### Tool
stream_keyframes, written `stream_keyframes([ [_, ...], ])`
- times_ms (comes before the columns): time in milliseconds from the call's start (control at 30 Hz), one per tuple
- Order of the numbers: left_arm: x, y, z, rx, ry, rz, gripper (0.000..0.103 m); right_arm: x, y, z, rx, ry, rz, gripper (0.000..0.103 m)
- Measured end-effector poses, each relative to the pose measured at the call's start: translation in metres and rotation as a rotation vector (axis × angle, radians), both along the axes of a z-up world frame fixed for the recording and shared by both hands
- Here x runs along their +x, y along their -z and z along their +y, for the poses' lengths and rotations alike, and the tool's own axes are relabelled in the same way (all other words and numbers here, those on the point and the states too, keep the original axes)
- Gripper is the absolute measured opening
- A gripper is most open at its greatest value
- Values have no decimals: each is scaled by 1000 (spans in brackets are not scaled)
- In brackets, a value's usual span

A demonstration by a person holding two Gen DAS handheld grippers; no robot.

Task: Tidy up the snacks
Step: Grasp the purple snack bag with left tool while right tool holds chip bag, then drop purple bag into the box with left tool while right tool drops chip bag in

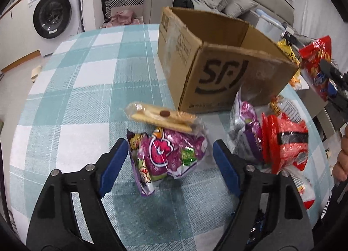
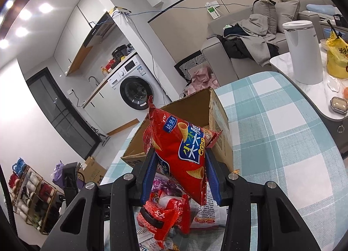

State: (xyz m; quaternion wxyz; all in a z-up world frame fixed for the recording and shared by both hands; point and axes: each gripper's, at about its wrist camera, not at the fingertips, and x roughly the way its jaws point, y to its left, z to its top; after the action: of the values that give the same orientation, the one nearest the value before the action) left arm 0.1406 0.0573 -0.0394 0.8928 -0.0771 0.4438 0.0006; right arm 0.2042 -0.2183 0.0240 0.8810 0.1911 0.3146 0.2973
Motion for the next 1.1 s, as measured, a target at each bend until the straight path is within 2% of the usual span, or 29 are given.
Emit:
stream_keyframes([
  [33, -1, 2, 0, 12, -8, 1, 73, -1, 0, 0, -1, 1, 2, 43],
  [67, -1, 3, 0, 23, -15, 0, 63, -1, 0, 0, -1, 1, 4, 43],
  [100, -1, 5, 0, 18, -9, 7, 62, -1, 0, 0, -1, 0, 5, 43],
  [133, -1, 4, 1, -4, 3, 4, 51, -1, 0, 0, -2, 0, 4, 43],
  [167, -2, 4, 2, -18, 11, 7, 49, -1, 0, 0, -1, -1, 4, 43],
  [367, -13, -10, -2, -23, 23, -43, 45, -2, -1, 2, 5, -9, -1, 43],
  [767, -33, -78, -5, -67, 26, -221, 45, 0, -6, 7, 17, -28, -14, 43],
  [1100, -9, -126, -25, -58, 55, -315, 45, 10, -15, 20, 23, -48, -32, 43],
])
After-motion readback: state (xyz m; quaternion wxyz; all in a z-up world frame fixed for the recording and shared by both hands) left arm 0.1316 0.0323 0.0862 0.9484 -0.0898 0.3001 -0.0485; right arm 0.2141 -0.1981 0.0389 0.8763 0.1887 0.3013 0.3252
